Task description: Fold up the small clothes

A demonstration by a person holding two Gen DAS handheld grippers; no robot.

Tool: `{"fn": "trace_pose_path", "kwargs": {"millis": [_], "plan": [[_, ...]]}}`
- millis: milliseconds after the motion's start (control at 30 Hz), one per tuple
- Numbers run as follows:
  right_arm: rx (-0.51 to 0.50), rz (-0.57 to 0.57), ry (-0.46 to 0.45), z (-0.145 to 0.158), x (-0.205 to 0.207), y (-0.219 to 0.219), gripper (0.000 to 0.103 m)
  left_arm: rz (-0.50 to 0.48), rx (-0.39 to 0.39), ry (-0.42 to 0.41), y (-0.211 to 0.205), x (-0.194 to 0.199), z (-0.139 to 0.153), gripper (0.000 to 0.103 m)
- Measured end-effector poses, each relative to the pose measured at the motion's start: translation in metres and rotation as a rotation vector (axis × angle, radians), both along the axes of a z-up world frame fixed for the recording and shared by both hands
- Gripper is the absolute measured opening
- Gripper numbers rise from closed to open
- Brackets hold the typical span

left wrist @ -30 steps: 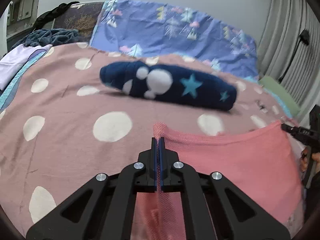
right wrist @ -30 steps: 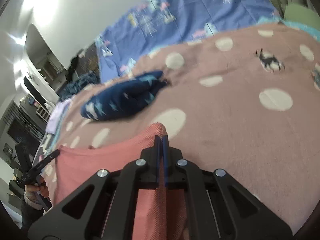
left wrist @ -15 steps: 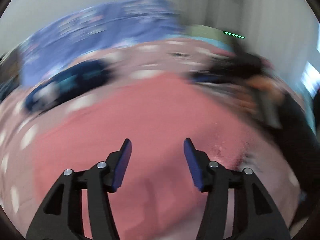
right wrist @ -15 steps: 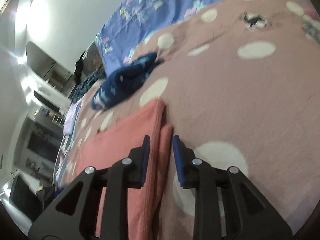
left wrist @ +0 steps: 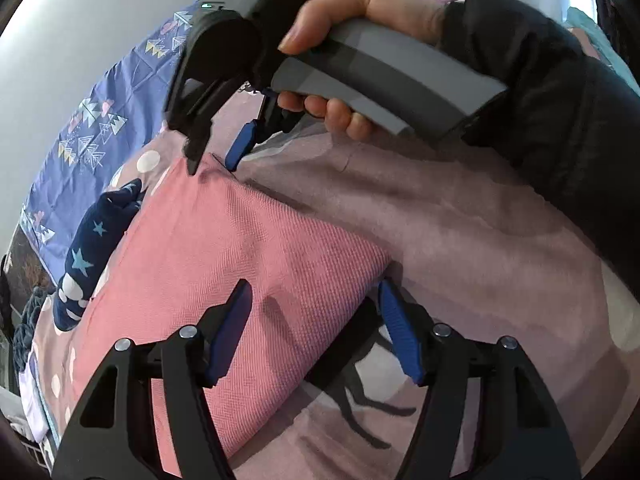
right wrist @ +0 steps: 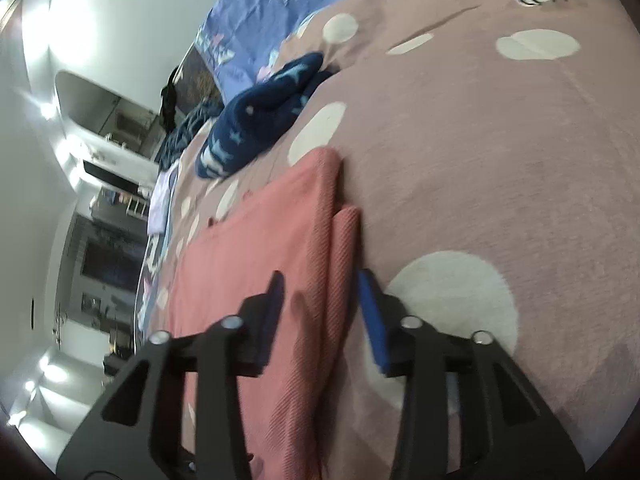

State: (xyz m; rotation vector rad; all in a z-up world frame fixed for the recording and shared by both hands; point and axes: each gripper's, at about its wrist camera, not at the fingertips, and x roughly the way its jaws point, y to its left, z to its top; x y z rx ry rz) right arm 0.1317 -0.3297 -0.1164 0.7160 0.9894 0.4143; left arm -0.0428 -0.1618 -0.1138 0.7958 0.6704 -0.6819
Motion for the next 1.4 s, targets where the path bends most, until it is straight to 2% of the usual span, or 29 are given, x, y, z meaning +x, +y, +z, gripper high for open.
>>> {"fn": "trace_pose_path", "kwargs": {"millis": [167,333,433,600,667,700,733,833,967,1000,1033,1067,1133,1200,1233,1300,1333,1400], "plan": [[0.003,0.015,0.007,-0.003,0.002,0.005,0.054,-0.017,0.027,-0.059,-0.016,0.006,-0.005,0.068],[0.012,0.026,-0.048,-0.007,0.006,0.008,0.054,0.004,0.001,-0.023,-0.016,0.017,-0.001,0.070],[0.031,0.023,-0.048,-0.006,0.007,0.006,0.054,-0.018,-0.003,0.010,-0.013,0.009,0.002,0.070],[0.019,0.029,-0.049,-0.005,0.005,0.006,0.054,-0.019,0.021,-0.022,-0.019,0.009,-0.002,0.070],[0.019,0.031,-0.049,-0.005,0.006,0.007,0.054,-0.024,0.008,-0.009,-0.023,0.015,-0.002,0.051],[0.021,0.031,-0.047,-0.005,0.006,0.006,0.054,-0.038,0.001,0.029,-0.024,0.015,-0.003,0.028],[0.024,0.033,-0.040,-0.004,0.005,0.005,0.054,-0.038,-0.008,0.059,-0.025,0.015,-0.001,0.019],[0.037,0.036,-0.020,-0.004,0.006,0.003,0.054,-0.059,-0.015,0.048,-0.024,0.007,0.006,0.007],[0.019,0.040,-0.016,-0.006,0.007,0.006,0.054,-0.047,-0.068,0.112,-0.014,0.017,0.011,0.005],[0.016,0.028,-0.027,-0.006,0.007,0.007,0.052,-0.045,-0.088,0.131,-0.012,0.019,0.013,0.005],[0.006,0.008,-0.034,-0.006,0.008,0.007,0.034,-0.045,-0.108,0.150,-0.011,0.020,0.014,0.005],[-0.010,-0.016,-0.027,-0.008,0.010,0.006,0.006,-0.048,-0.120,0.160,-0.010,0.021,0.015,0.005],[0.049,-0.053,-0.017,-0.010,0.009,0.001,0.006,-0.051,-0.126,0.164,-0.010,0.022,0.015,0.005],[0.084,-0.063,-0.060,0.001,0.005,-0.001,0.006,-0.054,-0.141,0.176,-0.010,0.021,0.016,0.004],[0.086,-0.058,-0.113,0.014,-0.001,0.001,0.006,-0.059,-0.154,0.188,-0.008,0.019,0.017,0.004],[0.042,-0.055,-0.158,0.026,-0.005,0.006,0.005,-0.070,-0.162,0.203,-0.011,0.018,0.016,0.005],[-0.019,-0.061,-0.168,0.027,-0.004,0.011,0.005,-0.070,-0.154,0.200,-0.012,0.017,0.013,0.005],[-0.118,-0.084,-0.122,0.012,0.004,0.016,0.006,-0.064,-0.148,0.229,-0.014,0.023,0.003,0.005]]}}
